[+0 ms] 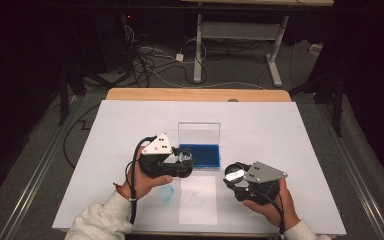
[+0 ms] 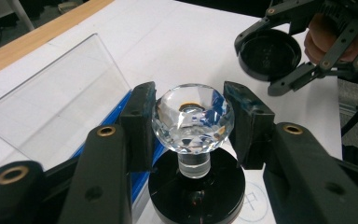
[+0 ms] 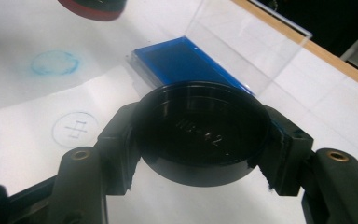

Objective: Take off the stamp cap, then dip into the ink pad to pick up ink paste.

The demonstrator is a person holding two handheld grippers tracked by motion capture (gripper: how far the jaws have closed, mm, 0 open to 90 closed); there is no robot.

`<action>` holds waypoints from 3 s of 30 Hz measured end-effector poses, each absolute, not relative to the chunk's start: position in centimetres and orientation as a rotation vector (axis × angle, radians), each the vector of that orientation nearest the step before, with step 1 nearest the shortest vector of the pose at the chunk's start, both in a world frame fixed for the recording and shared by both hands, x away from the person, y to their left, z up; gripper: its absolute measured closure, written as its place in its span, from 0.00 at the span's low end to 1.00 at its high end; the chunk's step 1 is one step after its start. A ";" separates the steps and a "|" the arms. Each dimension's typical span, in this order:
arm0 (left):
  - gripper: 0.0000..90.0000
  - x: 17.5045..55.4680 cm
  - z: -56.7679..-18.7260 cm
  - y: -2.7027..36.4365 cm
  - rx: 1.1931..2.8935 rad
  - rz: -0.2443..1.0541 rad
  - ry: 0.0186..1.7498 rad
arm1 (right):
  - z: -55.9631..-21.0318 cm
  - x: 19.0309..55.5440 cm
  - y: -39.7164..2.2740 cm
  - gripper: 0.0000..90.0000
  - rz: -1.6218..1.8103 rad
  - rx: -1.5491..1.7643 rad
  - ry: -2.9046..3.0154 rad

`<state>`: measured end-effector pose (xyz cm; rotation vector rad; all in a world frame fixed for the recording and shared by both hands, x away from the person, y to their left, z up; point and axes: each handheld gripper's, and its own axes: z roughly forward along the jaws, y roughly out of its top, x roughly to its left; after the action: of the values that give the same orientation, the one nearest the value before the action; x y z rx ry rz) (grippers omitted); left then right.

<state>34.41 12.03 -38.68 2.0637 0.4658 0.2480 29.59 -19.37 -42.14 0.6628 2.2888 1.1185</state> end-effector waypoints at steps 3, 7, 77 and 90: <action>0.61 34.4 -38.5 12.4 2.058 0.262 0.475 | -42.1 29.3 -20.4 0.43 1.123 0.670 2.269; 0.61 34.5 -38.4 12.6 2.060 0.271 0.477 | -42.2 29.1 -21.1 0.43 1.126 0.685 2.259; 0.61 41.6 -41.9 8.0 2.168 0.302 0.511 | -43.9 28.4 -25.2 0.43 1.027 0.784 2.226; 0.61 42.3 -43.7 7.6 2.173 0.319 0.515 | -44.1 28.4 -25.0 0.43 1.012 0.775 2.246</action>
<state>42.31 7.62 -43.71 2.1727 0.5150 0.3190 28.42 -25.03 -44.15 0.7751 2.2462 1.0117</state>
